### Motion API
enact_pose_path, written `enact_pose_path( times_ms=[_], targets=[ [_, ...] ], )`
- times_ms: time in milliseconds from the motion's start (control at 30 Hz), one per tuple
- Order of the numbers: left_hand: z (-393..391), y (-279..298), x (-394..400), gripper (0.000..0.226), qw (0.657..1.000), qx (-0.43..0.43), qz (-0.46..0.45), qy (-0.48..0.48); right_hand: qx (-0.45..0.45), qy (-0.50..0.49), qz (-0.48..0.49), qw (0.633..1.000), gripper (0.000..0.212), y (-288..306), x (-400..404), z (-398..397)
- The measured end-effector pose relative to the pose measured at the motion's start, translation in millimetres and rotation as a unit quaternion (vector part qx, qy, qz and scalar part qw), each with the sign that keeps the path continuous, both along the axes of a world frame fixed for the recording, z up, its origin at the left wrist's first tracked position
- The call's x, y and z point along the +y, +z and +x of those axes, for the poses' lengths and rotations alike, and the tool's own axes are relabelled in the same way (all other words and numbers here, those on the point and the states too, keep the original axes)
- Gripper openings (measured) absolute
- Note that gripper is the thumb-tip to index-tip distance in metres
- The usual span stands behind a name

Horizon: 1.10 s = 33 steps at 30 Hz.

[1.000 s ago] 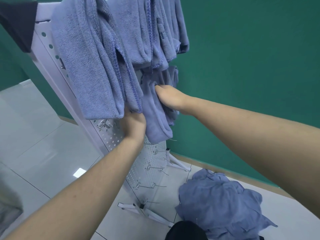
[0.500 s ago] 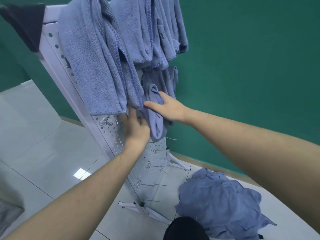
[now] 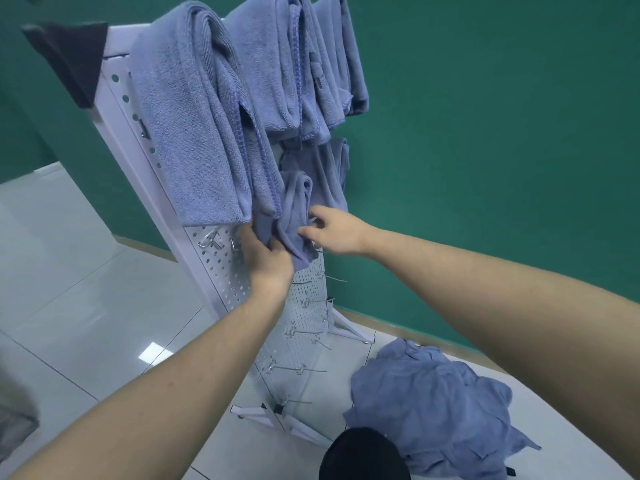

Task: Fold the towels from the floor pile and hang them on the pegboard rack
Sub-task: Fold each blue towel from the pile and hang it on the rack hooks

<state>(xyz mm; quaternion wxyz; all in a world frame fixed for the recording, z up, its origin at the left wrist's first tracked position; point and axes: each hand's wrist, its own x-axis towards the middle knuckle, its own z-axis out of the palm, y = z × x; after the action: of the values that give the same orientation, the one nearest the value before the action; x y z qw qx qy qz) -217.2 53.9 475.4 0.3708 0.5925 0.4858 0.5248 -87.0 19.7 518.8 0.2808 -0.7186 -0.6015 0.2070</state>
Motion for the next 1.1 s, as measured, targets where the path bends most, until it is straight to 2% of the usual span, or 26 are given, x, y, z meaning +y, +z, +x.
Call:
enact_pose_path(
  times_ms=[100,200,233,267,367,467,533,700,900,1100],
  targets=[
    [1.5,-6.4,5.3,0.046,0.998,0.065,-0.005,-0.012,-0.003,-0.009,0.001,1.000,0.028,-6.4,-0.7,0.4],
    [0.0,-14.3,7.4,0.040,0.990,0.139,-0.030,-0.022,-0.021,-0.001,-0.036,0.999,0.010,-9.5,-8.8,6.3],
    [-0.9,-16.9,6.1,0.039,0.985,0.166,-0.030,-0.021,-0.032,0.009,-0.057,0.998,0.010,-10.4,-12.9,9.3],
    [-2.4,-18.8,3.6,0.036,0.983,0.181,-0.027,-0.015,-0.046,0.017,-0.075,0.996,0.020,-11.3,-17.6,12.1],
    [-7.1,-24.9,-6.4,0.016,0.988,0.155,-0.022,0.003,-0.062,0.023,-0.101,0.993,0.034,-13.2,-38.0,20.2],
    [-11.0,-31.5,-20.1,0.017,0.988,0.146,-0.047,-0.029,-0.064,0.018,-0.115,0.991,0.032,-13.1,-66.3,28.2],
    [-10.5,-36.9,-31.9,0.027,0.983,0.156,-0.057,-0.080,-0.058,0.011,-0.122,0.991,0.030,-14.8,-88.8,35.5],
    [14.1,-50.9,-73.0,0.027,0.950,0.218,-0.064,-0.213,-0.039,-0.028,-0.143,0.989,0.021,-32.7,-147.1,64.1],
    [73.8,-70.6,-121.0,0.023,0.914,0.266,-0.059,-0.301,-0.008,-0.105,-0.155,0.982,0.014,-67.5,-221.3,108.7],
    [138.4,-121.2,-150.8,0.020,0.852,0.315,-0.098,-0.406,0.060,-0.197,-0.171,0.963,0.010,-122.3,-285.0,162.6]
  ],
)
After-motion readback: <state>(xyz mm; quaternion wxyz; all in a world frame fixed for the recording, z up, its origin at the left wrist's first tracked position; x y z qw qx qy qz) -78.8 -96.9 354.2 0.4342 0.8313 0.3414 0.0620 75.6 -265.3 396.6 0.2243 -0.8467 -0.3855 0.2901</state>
